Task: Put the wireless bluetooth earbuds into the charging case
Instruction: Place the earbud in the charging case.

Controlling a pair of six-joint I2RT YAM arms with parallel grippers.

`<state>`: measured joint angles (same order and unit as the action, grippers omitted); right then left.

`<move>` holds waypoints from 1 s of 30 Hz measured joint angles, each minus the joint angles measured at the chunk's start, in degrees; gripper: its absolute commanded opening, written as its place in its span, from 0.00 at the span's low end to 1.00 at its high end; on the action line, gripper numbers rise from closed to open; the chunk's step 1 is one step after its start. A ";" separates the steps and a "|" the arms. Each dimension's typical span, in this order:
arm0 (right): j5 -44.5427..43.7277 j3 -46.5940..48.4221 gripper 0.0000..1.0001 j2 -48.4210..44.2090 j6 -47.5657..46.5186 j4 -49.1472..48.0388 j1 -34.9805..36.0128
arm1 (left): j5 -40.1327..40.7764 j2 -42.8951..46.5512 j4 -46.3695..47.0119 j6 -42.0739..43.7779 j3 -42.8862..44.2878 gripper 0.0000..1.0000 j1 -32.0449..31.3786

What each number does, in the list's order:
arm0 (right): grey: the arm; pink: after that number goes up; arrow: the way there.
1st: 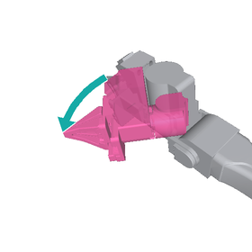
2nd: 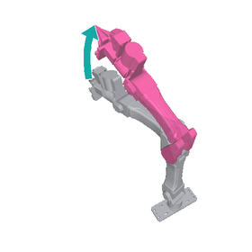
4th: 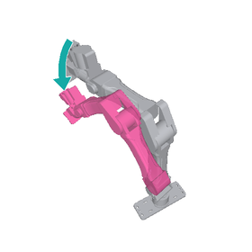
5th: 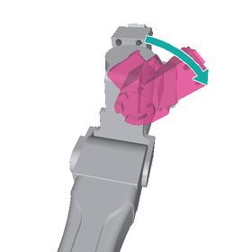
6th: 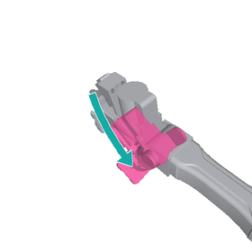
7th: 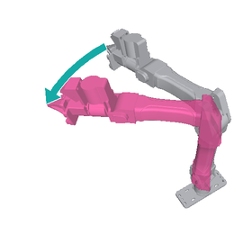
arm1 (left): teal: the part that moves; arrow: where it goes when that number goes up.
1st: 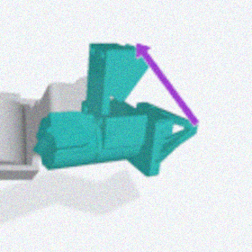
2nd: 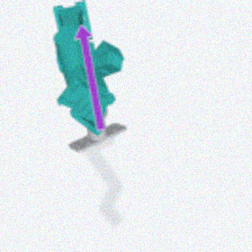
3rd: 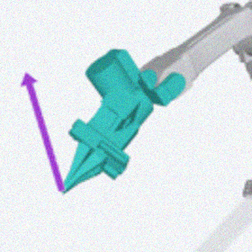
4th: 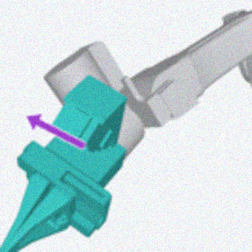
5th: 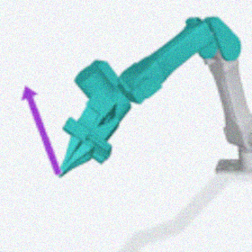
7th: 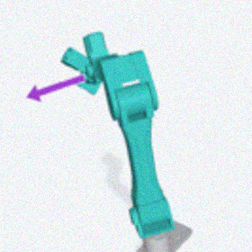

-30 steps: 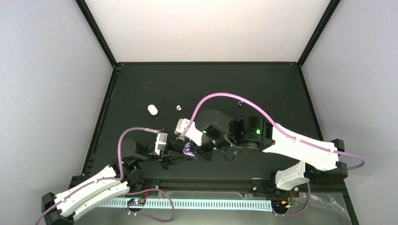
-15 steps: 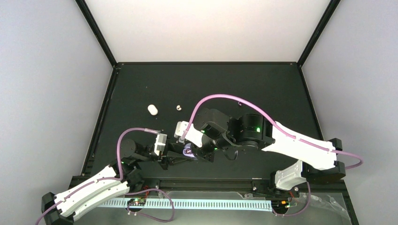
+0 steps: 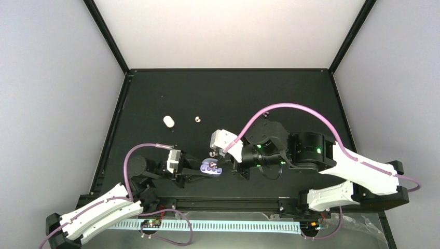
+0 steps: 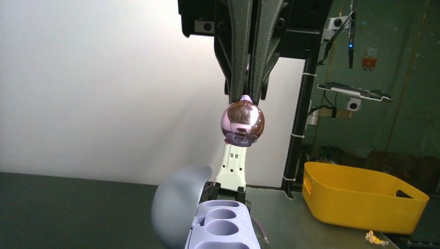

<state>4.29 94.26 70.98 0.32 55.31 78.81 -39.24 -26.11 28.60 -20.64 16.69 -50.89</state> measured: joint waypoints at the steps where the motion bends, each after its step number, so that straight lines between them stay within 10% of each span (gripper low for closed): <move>1: 0.46 -0.96 0.01 -0.81 0.00 -1.09 0.00 | 0.00 0.20 0.17 0.26 0.00 0.02 -0.11; 30: -2.19 -5.33 0.01 1.16 -3.04 -8.66 2.23 | 0.00 -0.59 1.92 2.86 0.00 0.01 -0.57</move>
<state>2.11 88.92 72.14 -2.72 46.65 81.03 -39.24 -26.70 30.52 -17.78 16.69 -51.46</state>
